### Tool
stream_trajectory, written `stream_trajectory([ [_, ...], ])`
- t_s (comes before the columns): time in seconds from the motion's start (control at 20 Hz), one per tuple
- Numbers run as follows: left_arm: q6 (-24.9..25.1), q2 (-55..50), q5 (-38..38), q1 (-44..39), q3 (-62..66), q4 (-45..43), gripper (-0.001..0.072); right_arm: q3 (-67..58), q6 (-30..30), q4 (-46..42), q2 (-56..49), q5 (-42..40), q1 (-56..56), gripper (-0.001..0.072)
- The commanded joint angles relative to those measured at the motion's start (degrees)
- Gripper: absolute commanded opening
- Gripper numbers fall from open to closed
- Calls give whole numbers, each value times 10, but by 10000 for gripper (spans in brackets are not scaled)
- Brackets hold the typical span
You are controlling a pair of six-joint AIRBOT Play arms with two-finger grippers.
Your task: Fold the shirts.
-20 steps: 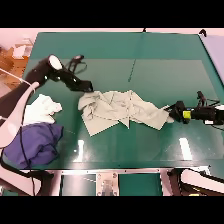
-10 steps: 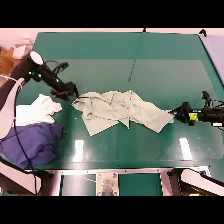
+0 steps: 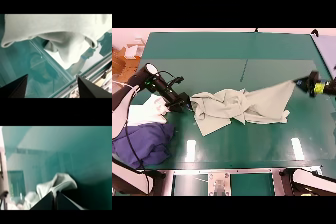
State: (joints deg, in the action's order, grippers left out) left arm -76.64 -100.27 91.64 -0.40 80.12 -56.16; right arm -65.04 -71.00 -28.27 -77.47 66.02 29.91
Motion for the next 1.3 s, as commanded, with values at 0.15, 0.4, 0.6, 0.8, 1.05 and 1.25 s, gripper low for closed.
stream_trajectory([
  [0.15,2,0,-2,0,-3,45,679,-198,-40,-3,-257,-96,-41,17],
  [0.4,2,0,6,0,-3,47,679,-233,-29,-8,-273,-3,2,296],
  [0.6,-10,-1,-74,-7,-3,34,678,-210,-34,-104,-186,71,86,288],
  [0.8,-26,-13,-146,-28,-3,8,678,-33,-34,-164,-41,62,152,262],
  [1.05,1,-36,-99,-86,-3,9,677,199,-36,-164,111,7,204,341],
  [1.25,6,-35,-87,-89,-2,-9,106,288,-54,-166,147,10,209,431],
])
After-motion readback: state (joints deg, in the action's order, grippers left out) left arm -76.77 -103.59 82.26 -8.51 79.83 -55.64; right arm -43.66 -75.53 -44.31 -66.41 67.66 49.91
